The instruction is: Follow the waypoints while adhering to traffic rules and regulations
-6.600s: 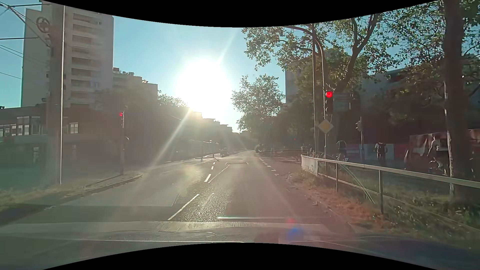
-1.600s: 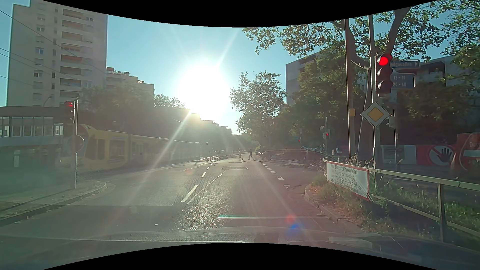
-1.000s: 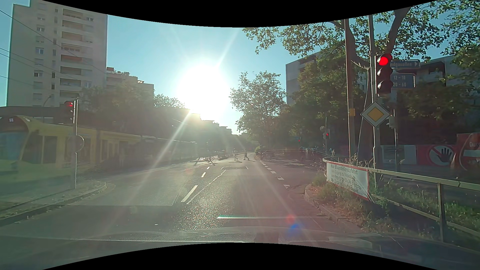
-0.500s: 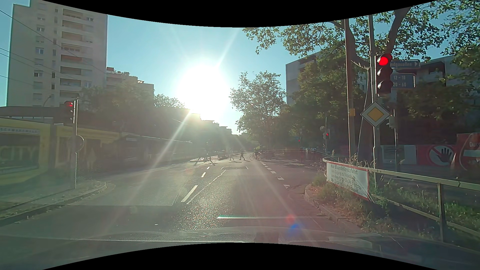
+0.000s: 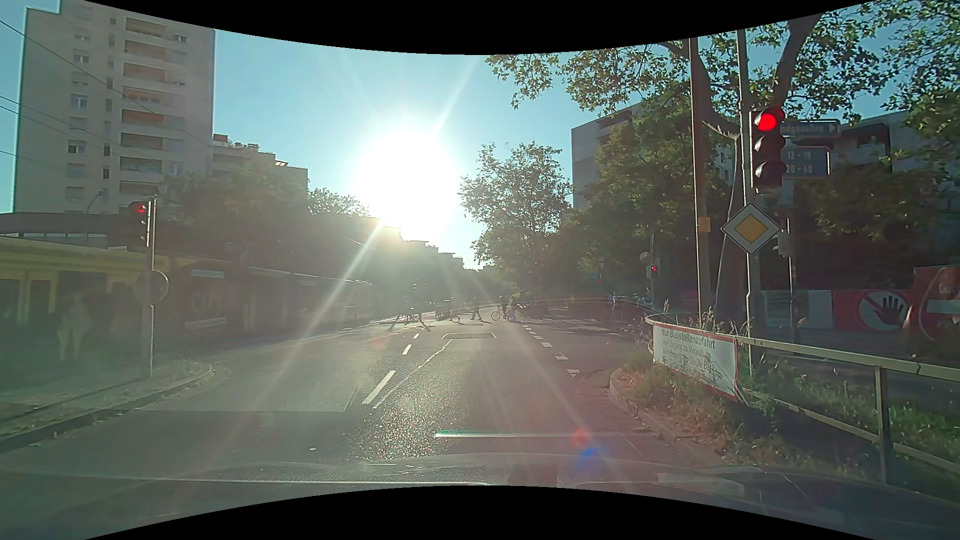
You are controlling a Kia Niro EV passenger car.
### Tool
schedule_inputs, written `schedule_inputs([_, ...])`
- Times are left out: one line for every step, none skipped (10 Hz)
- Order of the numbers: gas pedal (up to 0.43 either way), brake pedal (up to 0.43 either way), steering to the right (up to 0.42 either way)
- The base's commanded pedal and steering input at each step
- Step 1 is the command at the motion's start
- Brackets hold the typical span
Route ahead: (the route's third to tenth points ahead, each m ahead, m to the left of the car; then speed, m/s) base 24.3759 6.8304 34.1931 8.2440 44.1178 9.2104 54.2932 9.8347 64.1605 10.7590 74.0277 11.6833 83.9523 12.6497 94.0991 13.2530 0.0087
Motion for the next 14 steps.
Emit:
schedule_inputs([0.000, 0.226, -0.002])
schedule_inputs([0.000, 0.220, -0.002])
schedule_inputs([0.000, 0.226, -0.002])
schedule_inputs([0.000, 0.226, -0.002])
schedule_inputs([0.000, 0.226, -0.001])
schedule_inputs([0.000, 0.226, -0.001])
schedule_inputs([0.000, 0.226, -0.002])
schedule_inputs([0.000, 0.226, -0.002])
schedule_inputs([0.000, 0.226, -0.001])
schedule_inputs([0.000, 0.226, -0.002])
schedule_inputs([0.000, 0.226, -0.002])
schedule_inputs([0.000, 0.226, -0.002])
schedule_inputs([0.000, 0.226, -0.001])
schedule_inputs([0.000, 0.226, -0.001])
